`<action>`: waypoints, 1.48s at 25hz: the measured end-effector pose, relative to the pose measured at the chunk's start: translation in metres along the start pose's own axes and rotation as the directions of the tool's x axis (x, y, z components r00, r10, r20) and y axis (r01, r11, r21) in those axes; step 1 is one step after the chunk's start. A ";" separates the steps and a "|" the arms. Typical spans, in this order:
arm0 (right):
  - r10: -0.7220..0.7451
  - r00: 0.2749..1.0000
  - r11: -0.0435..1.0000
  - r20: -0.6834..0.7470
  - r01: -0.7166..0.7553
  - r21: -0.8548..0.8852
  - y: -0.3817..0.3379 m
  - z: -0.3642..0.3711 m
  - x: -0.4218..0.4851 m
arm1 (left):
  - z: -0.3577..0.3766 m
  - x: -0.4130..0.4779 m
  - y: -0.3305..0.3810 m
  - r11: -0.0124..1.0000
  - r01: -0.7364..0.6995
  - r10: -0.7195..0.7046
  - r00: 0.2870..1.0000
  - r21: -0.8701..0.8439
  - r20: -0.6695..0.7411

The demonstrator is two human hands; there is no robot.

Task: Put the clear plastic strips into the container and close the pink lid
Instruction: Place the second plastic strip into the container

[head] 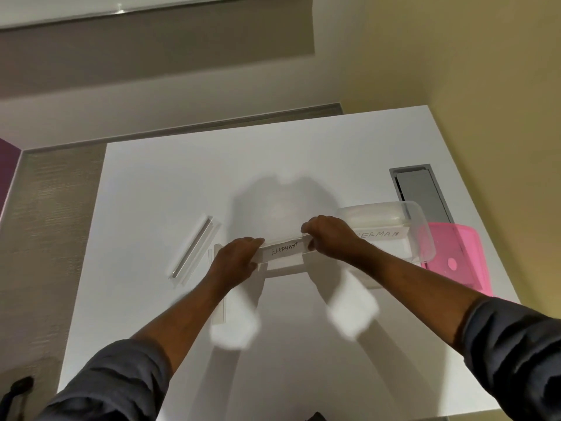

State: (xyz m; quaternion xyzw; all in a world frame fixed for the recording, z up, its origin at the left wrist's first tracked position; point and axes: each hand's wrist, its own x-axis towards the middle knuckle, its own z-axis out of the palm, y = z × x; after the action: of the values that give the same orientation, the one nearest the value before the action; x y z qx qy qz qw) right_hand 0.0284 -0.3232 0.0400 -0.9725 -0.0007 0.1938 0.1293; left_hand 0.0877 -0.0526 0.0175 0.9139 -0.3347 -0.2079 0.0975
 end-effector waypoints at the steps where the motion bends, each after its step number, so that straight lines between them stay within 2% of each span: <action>1: -0.004 1.000 1.000 -0.017 0.004 0.008 0.004 -0.005 -0.004 | -0.006 0.000 0.004 1.000 -0.010 0.010 1.000 0.001 -0.005; 6: -0.018 0.995 0.986 -0.096 0.034 0.163 0.030 -0.035 -0.033 | -0.034 0.002 0.031 0.997 -0.075 0.075 0.997 0.018 -0.035; 11: 0.010 0.987 0.977 -0.162 0.025 0.212 0.071 -0.063 -0.068 | -0.054 0.018 0.078 0.987 -0.153 0.156 0.985 0.048 -0.070; 22: 0.120 0.978 0.989 -0.168 -0.102 0.109 0.149 -0.073 -0.117 | -0.044 0.072 0.169 0.965 -0.252 0.256 0.965 0.076 -0.058; 27: 0.154 0.974 0.983 -0.166 -0.134 0.125 0.173 -0.064 -0.117 | -0.024 0.093 0.188 0.965 -0.242 0.246 0.969 0.101 -0.032; 35: 0.104 0.979 0.993 -0.177 -0.111 -0.032 0.200 -0.042 -0.099 | 0.000 0.127 0.205 0.981 -0.154 0.151 0.988 0.122 0.029; 37: 0.105 0.979 0.992 -0.173 -0.116 -0.050 0.207 -0.035 -0.093 | 0.004 0.136 0.209 0.973 -0.154 0.146 0.988 0.171 0.057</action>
State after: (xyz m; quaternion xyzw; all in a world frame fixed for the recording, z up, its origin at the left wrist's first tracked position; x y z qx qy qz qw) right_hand -0.0546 -0.5370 0.0541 -0.9874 0.0585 0.1172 0.0886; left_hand 0.0603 -0.2999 0.0373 0.8862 -0.4220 -0.1896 0.0249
